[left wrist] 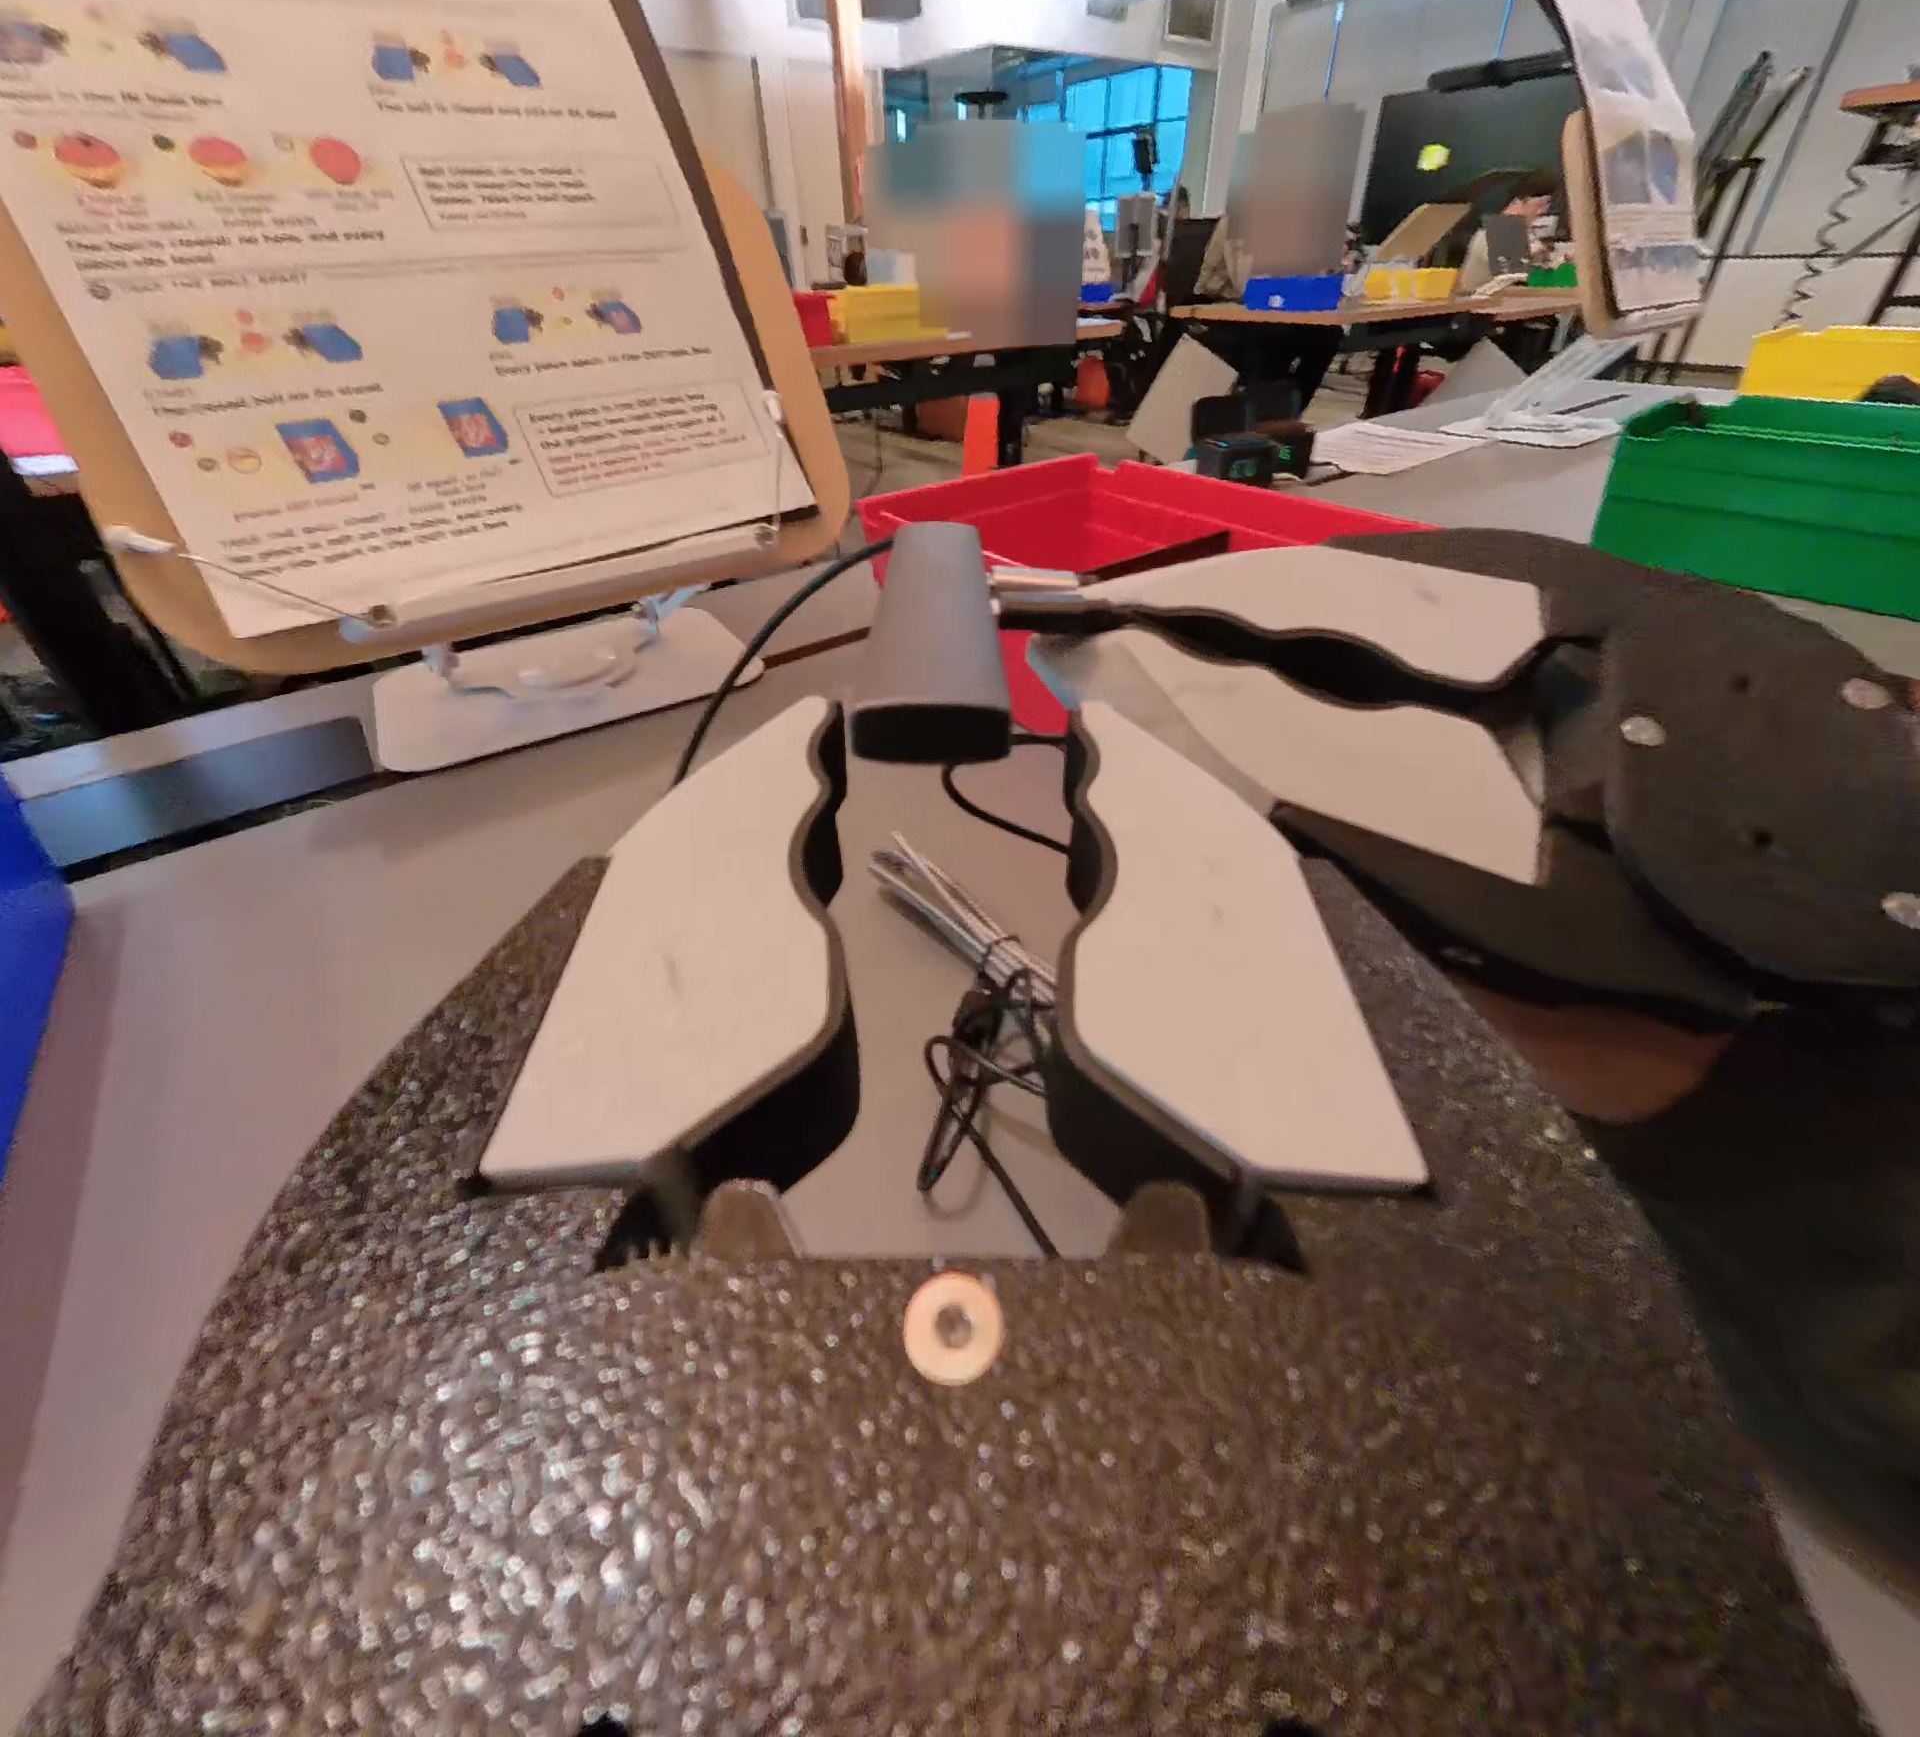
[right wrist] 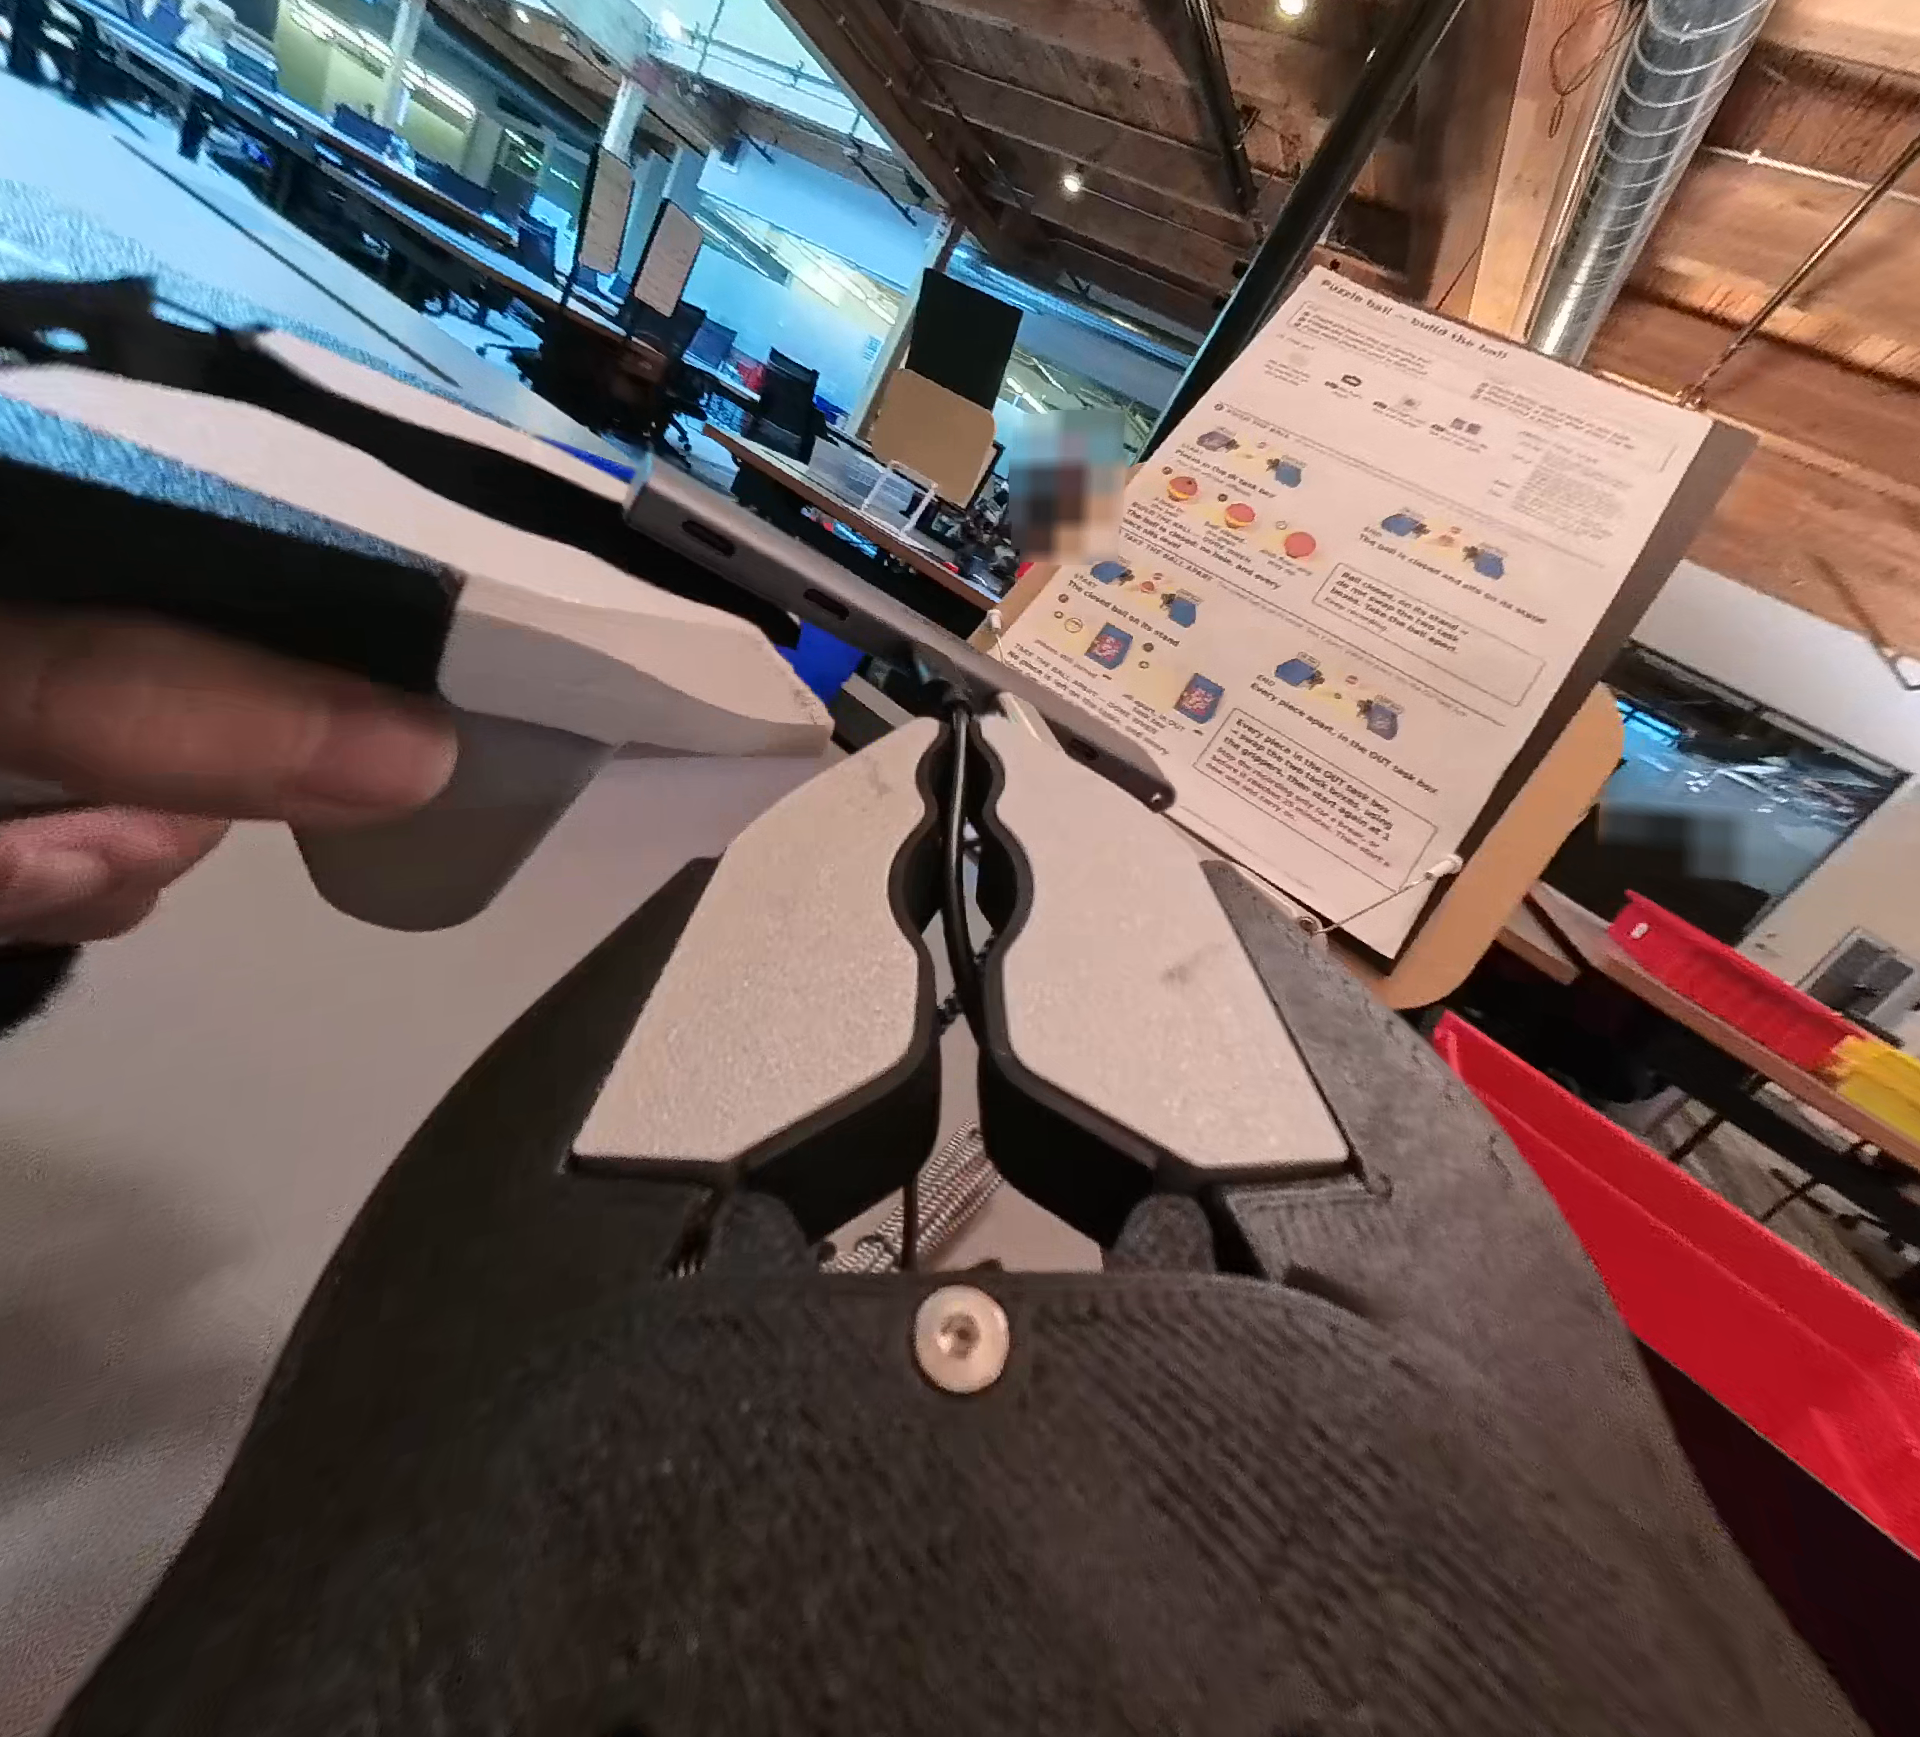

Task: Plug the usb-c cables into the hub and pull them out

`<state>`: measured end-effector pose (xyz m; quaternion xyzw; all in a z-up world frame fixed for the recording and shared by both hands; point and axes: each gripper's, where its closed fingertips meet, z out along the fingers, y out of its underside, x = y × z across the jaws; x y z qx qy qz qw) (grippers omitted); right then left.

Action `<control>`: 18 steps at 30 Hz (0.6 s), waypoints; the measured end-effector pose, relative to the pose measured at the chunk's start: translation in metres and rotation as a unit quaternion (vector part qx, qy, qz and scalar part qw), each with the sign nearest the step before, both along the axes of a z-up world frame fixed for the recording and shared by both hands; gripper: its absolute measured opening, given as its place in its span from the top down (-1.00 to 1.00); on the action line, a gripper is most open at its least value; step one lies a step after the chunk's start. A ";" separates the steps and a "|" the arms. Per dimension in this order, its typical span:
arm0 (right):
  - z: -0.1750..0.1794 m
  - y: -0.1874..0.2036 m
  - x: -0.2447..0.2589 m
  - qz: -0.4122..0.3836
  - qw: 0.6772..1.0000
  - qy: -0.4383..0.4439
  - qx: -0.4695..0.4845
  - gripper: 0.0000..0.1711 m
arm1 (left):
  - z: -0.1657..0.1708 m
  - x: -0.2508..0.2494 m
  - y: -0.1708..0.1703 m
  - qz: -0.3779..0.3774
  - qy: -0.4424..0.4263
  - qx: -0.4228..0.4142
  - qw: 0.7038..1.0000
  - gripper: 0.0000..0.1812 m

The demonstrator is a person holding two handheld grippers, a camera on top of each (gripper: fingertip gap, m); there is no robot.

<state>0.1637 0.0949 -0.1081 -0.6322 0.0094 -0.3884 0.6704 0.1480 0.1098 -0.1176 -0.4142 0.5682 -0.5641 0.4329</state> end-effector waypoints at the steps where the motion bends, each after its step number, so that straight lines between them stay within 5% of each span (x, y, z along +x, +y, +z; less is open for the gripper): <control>1: 0.000 -0.001 0.000 -0.005 1.000 -0.008 -0.003 0.98 | 0.001 -0.001 -0.003 -0.008 0.003 -0.004 1.000 0.54; 5: -0.004 -0.002 0.002 -0.012 1.000 -0.014 -0.012 0.98 | 0.004 -0.003 -0.007 -0.006 0.007 0.000 1.000 0.55; 8: -0.005 -0.004 0.003 -0.011 1.000 -0.014 -0.013 0.98 | 0.002 -0.002 -0.002 0.008 0.011 -0.012 1.000 0.74; 18: -0.013 -0.003 0.007 -0.015 0.999 -0.009 -0.030 0.99 | -0.004 0.000 0.000 0.018 0.043 -0.017 0.999 0.74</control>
